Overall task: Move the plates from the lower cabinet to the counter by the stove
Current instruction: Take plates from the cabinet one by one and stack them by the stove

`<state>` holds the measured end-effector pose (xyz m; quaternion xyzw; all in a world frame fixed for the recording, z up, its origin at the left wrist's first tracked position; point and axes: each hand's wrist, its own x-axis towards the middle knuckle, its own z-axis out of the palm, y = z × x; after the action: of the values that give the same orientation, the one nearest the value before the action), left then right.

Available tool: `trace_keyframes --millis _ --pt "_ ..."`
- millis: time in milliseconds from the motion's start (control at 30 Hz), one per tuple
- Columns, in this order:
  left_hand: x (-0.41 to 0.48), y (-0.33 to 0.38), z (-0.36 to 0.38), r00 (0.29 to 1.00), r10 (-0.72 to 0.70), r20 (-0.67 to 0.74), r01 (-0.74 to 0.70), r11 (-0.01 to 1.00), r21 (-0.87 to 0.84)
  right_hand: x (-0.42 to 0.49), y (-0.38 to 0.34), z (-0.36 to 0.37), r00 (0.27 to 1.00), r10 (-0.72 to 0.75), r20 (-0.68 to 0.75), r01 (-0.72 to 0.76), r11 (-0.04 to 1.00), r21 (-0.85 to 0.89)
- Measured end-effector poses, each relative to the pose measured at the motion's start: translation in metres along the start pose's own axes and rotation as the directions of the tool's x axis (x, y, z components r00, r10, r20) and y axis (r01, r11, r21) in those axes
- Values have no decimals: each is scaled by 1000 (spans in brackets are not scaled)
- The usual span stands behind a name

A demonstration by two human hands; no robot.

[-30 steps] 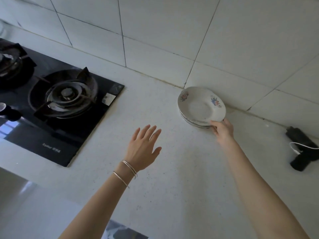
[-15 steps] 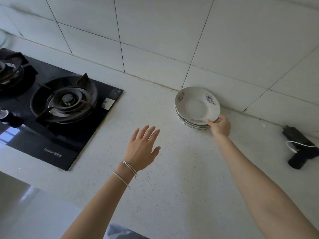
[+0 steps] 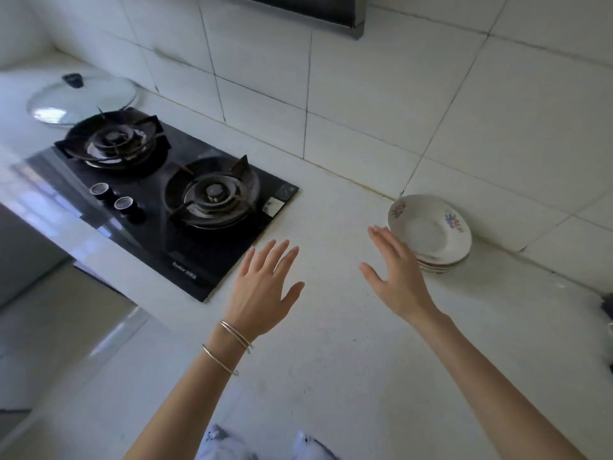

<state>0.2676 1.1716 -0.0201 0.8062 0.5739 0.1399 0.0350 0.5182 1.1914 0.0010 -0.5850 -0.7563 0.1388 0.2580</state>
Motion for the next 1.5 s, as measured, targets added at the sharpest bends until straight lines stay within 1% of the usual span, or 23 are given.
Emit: trace_keyframes --millis 100,200,267,333,500,633,800,933,1100,1267,1400,1500 --pt "-32 -32 -23 991 -125 -44 126 992 24 10 -47 26 978 -197 75 204 973 -108" --pt "-67 -69 -46 969 -232 -85 236 971 45 22 -97 62 931 -326 165 350 925 -149" --pt "-92 -97 -57 950 -300 -83 305 950 65 30 -130 91 886 -399 236 441 882 -166" --pt "-121 -126 -67 927 -369 -68 374 924 78 35 -165 120 848 -446 284 499 854 -147" --pt "-197 -202 -95 853 -516 -73 521 846 111 41 -264 188 772 -561 297 600 798 -51" --pt "-254 -263 -118 788 -607 -98 615 777 133 44 -342 237 714 -639 288 661 750 23" --pt "-302 -326 -146 737 -660 -149 676 721 152 54 -423 289 629 -720 292 731 676 93" --pt "-331 -361 -158 677 -711 -190 736 662 141 62 -473 320 537 -786 306 800 590 113" --pt "-357 -402 -159 564 -808 -170 825 549 133 84 -520 371 399 -842 363 842 494 219" --pt "-362 -460 -163 475 -861 -181 879 454 146 123 -571 423 285 -872 399 871 409 271" --pt "-345 -518 -178 402 -891 -211 915 385 117 173 -618 459 209 -892 400 882 348 316" --pt "-327 -560 -191 360 -905 -225 933 345 104 216 -656 484 147 -907 395 891 295 345"
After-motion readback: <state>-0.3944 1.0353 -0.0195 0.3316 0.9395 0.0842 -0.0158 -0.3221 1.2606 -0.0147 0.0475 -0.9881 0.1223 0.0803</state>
